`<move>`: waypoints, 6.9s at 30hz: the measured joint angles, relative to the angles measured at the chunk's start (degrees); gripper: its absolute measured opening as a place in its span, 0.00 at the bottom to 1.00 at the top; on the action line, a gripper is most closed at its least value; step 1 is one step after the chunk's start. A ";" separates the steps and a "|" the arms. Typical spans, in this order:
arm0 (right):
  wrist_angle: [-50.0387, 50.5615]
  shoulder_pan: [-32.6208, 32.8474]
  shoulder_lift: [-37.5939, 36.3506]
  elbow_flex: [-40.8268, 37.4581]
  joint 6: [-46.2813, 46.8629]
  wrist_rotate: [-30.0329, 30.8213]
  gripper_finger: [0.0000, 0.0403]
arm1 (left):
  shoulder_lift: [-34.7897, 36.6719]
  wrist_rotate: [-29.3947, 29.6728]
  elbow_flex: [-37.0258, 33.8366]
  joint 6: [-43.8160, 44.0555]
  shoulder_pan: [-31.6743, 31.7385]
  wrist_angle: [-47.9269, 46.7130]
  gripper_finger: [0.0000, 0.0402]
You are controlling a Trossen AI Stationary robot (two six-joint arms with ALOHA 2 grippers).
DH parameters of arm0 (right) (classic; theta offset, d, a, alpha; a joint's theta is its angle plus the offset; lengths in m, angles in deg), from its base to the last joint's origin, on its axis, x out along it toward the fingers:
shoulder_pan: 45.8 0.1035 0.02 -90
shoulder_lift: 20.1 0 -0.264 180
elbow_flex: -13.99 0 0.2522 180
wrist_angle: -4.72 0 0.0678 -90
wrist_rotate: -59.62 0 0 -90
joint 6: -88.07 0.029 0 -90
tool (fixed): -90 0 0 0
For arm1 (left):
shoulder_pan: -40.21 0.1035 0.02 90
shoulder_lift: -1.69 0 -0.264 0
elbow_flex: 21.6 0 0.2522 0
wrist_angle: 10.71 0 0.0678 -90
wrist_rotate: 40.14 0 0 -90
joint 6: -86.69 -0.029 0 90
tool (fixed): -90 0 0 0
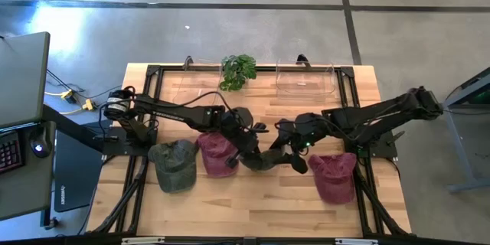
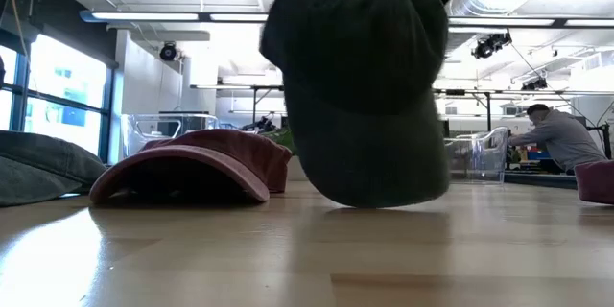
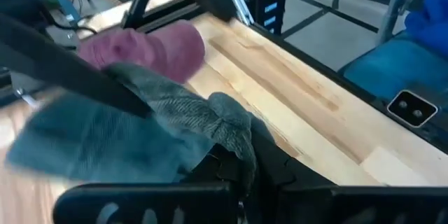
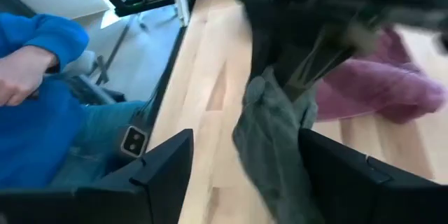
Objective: Pick & Place hat
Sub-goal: Put the right black cap into the right transparent bin
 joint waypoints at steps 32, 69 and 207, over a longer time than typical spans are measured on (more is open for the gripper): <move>7.67 -0.71 0.40 0.00 5.87 25.26 0.01 | 4.74 28.06 2.72 -0.27 3.61 -30.13 0.20; 16.18 -41.47 -5.80 0.00 -1.56 66.85 0.00 | 15.63 60.79 -19.82 8.17 -4.24 -5.52 0.21; 52.17 -49.67 3.99 2.54 -22.69 35.38 0.01 | 15.58 60.92 -19.82 9.49 -4.23 -5.74 0.21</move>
